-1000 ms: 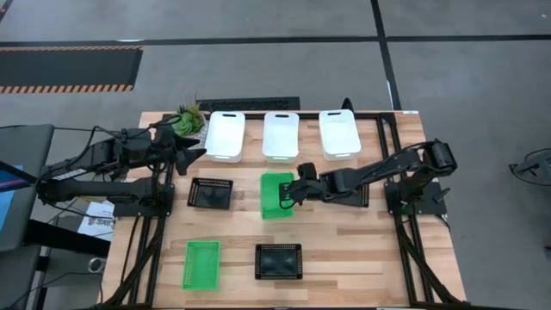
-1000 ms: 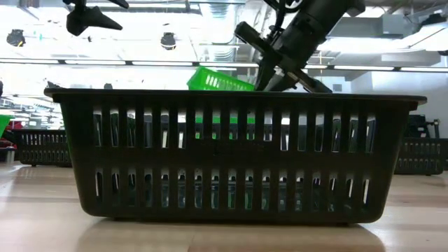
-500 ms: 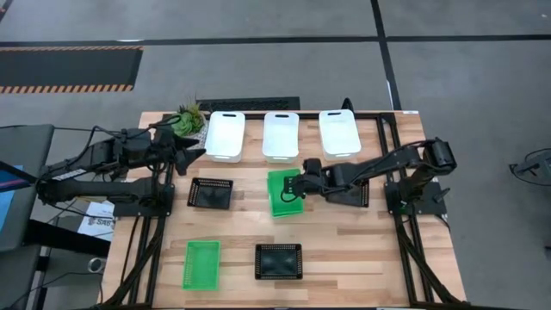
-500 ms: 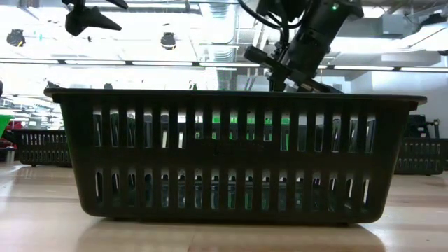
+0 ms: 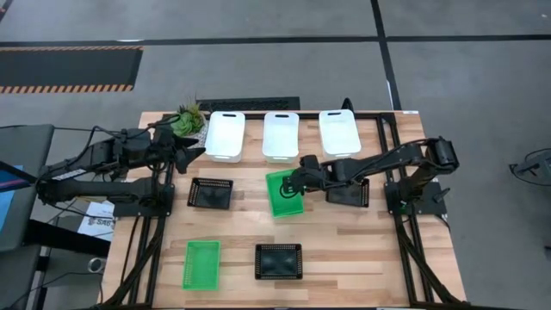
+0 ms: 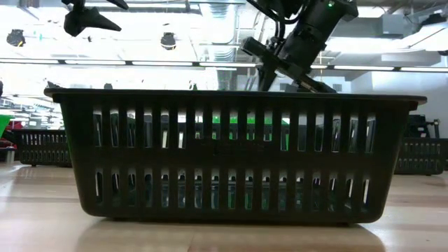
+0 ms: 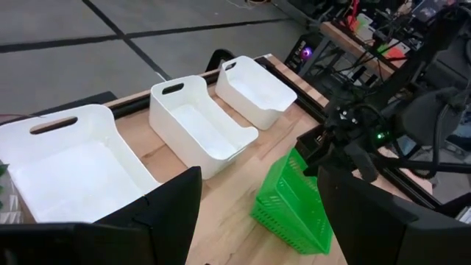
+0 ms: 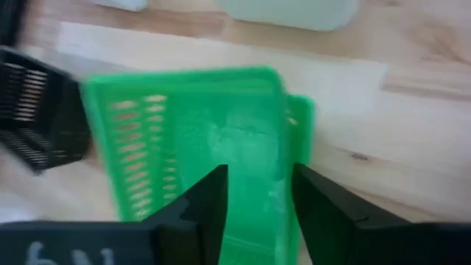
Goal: Stack baskets by color
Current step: Stack the bottom right green bin on the top green bin
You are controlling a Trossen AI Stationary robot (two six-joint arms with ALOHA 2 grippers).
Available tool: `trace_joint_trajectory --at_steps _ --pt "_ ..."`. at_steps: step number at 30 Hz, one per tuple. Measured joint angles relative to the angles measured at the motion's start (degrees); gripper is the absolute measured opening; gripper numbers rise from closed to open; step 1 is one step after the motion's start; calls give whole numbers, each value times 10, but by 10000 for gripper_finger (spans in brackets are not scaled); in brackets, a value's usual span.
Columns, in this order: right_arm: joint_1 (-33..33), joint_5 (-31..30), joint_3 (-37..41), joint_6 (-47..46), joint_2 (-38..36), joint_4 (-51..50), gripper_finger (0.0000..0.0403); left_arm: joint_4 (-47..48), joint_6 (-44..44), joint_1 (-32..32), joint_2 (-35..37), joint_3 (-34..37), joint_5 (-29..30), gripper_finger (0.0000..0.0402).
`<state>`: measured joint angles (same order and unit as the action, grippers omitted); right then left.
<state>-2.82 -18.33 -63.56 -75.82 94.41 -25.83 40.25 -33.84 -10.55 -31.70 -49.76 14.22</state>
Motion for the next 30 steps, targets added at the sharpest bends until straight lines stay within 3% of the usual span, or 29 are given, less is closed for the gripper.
trace_joint_trajectory --at_steps 6,13,24,30 --pt "14 5 1 29 -16 -7 207 8 -7 0 0 0 0 259" --pt "20 7 1 43 -3 -18 197 14 -9 0 0 0 0 259" --pt "45 22 1 73 -4 -23 76 16 -7 0 0 0 6 259" --pt "52 23 1 88 -4 -22 34 15 2 0 0 0 12 259"
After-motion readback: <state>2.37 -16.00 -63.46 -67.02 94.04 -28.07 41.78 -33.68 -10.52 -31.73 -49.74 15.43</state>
